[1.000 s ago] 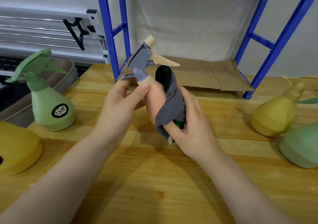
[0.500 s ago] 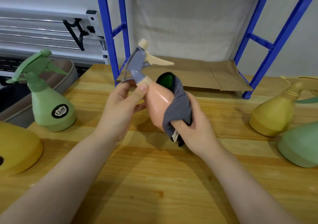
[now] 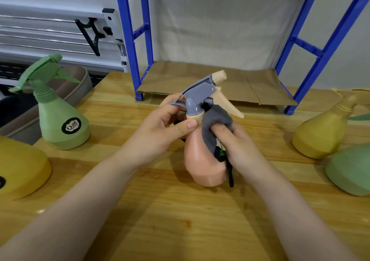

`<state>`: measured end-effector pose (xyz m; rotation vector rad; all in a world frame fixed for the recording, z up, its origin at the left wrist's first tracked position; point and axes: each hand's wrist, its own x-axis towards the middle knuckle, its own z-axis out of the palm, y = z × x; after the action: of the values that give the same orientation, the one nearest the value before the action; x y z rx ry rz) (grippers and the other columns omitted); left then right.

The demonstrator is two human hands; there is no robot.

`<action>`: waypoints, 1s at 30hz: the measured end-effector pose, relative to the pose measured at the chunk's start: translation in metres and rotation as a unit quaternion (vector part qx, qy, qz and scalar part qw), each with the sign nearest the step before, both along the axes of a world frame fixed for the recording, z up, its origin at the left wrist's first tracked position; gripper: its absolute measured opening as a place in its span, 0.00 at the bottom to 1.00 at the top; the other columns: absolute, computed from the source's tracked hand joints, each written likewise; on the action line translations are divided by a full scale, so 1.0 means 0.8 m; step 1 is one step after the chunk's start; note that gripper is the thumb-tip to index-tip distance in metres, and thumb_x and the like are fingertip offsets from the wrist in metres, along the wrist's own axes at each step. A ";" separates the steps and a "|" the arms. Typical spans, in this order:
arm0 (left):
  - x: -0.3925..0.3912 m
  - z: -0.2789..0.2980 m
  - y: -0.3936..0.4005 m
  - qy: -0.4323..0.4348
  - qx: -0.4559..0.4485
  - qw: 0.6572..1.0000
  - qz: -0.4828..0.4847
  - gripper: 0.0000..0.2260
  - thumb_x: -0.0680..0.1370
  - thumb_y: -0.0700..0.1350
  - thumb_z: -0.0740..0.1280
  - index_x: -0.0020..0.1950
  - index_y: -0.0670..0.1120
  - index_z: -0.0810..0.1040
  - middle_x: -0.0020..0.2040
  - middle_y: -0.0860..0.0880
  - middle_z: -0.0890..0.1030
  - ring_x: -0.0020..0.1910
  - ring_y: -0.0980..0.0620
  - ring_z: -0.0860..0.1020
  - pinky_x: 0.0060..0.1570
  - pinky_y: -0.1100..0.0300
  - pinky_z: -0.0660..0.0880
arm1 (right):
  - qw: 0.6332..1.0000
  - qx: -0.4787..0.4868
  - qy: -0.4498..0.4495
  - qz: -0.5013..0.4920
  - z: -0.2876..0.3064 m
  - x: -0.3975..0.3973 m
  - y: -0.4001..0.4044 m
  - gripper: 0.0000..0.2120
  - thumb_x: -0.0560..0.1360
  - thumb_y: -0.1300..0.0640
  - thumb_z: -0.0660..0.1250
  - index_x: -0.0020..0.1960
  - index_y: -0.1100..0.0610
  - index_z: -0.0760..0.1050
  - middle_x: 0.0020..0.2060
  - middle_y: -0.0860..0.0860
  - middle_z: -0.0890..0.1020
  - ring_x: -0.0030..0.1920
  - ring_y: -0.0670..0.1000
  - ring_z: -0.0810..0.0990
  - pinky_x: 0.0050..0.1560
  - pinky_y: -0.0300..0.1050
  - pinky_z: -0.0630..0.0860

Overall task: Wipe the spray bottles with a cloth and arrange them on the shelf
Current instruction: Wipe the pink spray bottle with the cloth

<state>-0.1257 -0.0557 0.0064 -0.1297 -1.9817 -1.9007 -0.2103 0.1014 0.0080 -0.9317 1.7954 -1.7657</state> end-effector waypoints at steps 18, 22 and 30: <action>0.008 0.018 -0.019 0.042 0.182 0.978 0.089 0.11 0.75 0.48 0.65 0.57 0.49 0.77 0.49 0.54 0.81 0.47 0.58 0.80 0.41 0.65 0.77 | 0.904 -0.056 -0.418 0.064 0.010 0.010 0.008 0.23 0.66 0.40 0.65 0.52 0.54 0.85 0.49 0.54 0.86 0.48 0.52 0.85 0.54 0.48 0.79; 0.006 0.018 -0.014 0.031 0.153 0.984 0.083 0.10 0.78 0.47 0.62 0.57 0.48 0.77 0.52 0.51 0.79 0.48 0.58 0.79 0.43 0.65 0.76 | 0.890 -0.087 -0.445 0.049 0.008 0.011 0.003 0.21 0.66 0.42 0.68 0.49 0.55 0.86 0.48 0.55 0.86 0.47 0.54 0.85 0.52 0.50 0.81; 0.002 0.017 -0.023 -0.026 0.140 0.980 0.143 0.13 0.76 0.51 0.66 0.56 0.47 0.81 0.51 0.50 0.83 0.54 0.51 0.80 0.58 0.54 0.74 | 0.949 -0.075 -0.304 -0.036 0.011 0.016 -0.003 0.29 0.62 0.43 0.72 0.61 0.52 0.78 0.53 0.53 0.85 0.53 0.53 0.84 0.58 0.55 0.79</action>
<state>-0.1241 -0.0743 0.0199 0.2692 -1.6374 -1.9788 -0.1974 0.0993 0.0169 -0.3067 1.3199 -1.9757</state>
